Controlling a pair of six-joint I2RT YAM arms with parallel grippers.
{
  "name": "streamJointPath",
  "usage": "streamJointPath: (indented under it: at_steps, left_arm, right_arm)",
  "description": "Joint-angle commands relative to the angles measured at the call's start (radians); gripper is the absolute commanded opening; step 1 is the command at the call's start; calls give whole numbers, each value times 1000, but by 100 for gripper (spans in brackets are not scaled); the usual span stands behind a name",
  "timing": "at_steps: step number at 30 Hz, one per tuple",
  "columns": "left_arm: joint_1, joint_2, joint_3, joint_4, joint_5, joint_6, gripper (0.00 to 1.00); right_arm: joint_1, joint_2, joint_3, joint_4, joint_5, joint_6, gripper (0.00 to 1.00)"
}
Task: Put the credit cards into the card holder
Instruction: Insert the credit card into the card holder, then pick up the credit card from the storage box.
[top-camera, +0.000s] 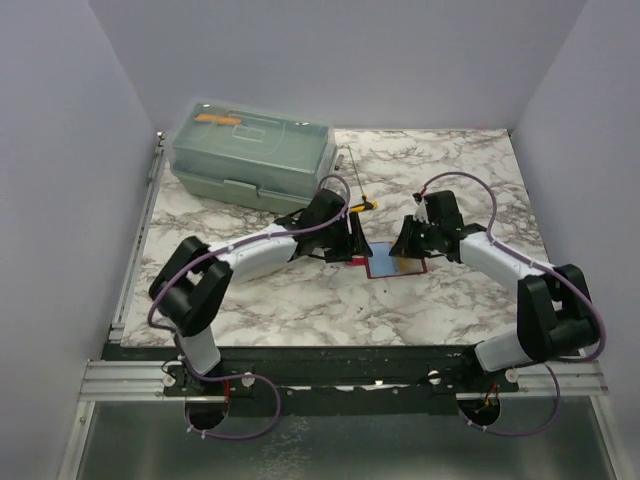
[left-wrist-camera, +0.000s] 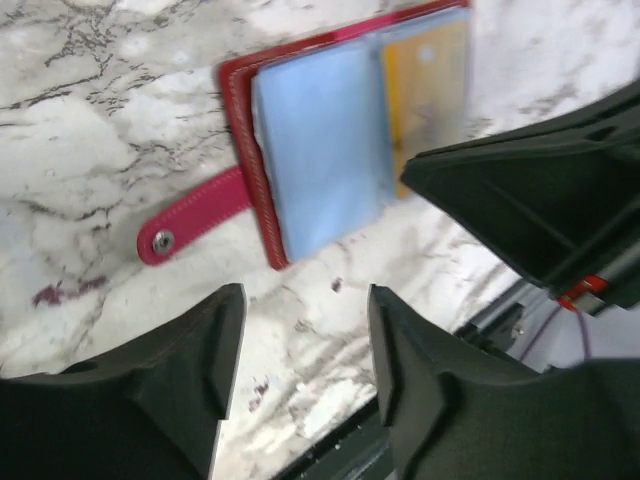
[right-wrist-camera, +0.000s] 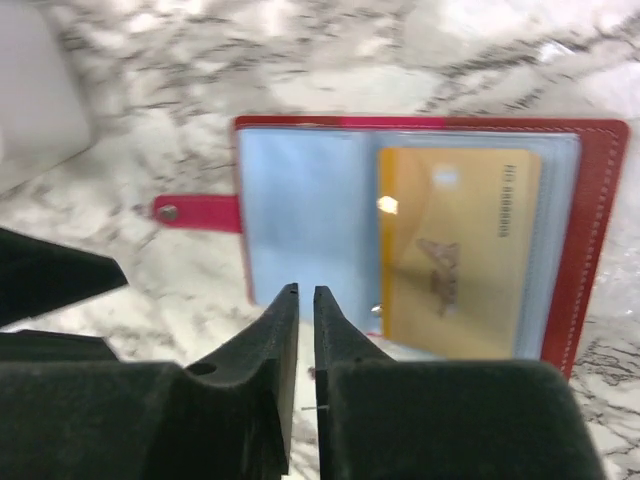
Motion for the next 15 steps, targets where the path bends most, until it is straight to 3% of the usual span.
streamJointPath:
  at_steps: [1,7,15]
  left_arm:
    - [70,-227,-77,-41,-65,13,66]
    - [244,-365,-179,-62,-176,8,77]
    - [318,-254,-152,-40,-134,-8,78]
  right_arm:
    - [3,-125,17,0,-115,15,19]
    - [2,-140,31,-48,-50,-9,23]
    - [3,-162,0,-46,-59,5,22]
